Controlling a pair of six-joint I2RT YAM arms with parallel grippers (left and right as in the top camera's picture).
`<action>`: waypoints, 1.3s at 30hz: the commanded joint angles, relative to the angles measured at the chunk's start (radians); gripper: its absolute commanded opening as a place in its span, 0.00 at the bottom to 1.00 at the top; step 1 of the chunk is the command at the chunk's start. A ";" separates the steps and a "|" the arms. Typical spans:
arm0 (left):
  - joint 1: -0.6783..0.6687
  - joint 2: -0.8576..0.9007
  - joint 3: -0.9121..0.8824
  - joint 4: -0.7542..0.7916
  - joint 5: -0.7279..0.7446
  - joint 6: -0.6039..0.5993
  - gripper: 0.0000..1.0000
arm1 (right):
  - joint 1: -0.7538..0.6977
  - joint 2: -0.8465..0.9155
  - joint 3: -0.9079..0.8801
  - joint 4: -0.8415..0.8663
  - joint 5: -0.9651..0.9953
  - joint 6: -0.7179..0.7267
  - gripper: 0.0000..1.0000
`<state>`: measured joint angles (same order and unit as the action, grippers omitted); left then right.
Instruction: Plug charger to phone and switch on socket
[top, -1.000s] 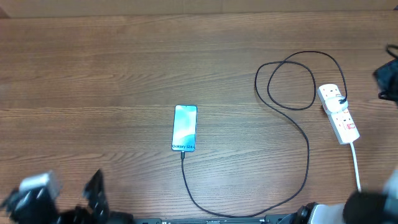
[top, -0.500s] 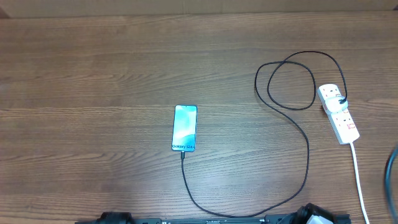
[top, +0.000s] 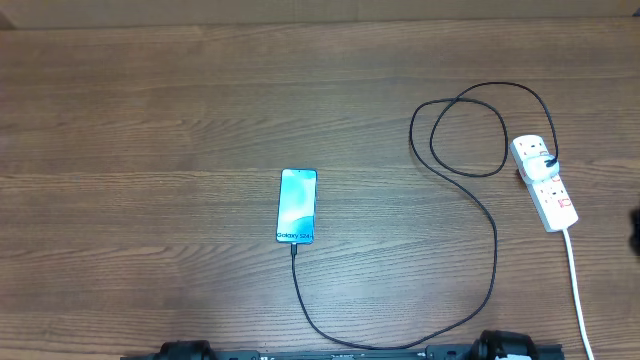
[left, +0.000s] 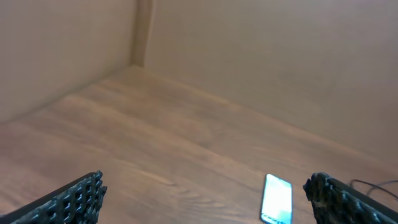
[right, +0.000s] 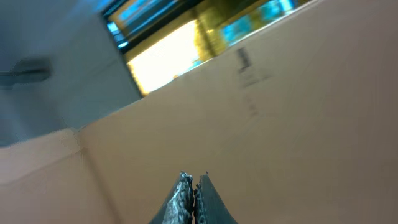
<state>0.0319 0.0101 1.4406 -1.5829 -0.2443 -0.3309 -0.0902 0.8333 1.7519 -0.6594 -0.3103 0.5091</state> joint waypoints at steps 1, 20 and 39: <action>0.043 -0.005 -0.001 -0.007 -0.010 0.002 0.99 | 0.087 -0.079 -0.034 -0.002 0.059 -0.074 0.04; 0.053 -0.005 -0.005 -0.106 -0.010 0.002 1.00 | 0.095 -0.364 -0.110 0.022 0.213 -0.122 0.06; 0.053 -0.005 -0.005 -0.106 -0.010 0.002 1.00 | 0.058 -0.695 -0.291 0.105 0.380 -0.122 0.08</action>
<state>0.0822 0.0097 1.4395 -1.6878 -0.2443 -0.3309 -0.0086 0.2047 1.4910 -0.5667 0.0322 0.3920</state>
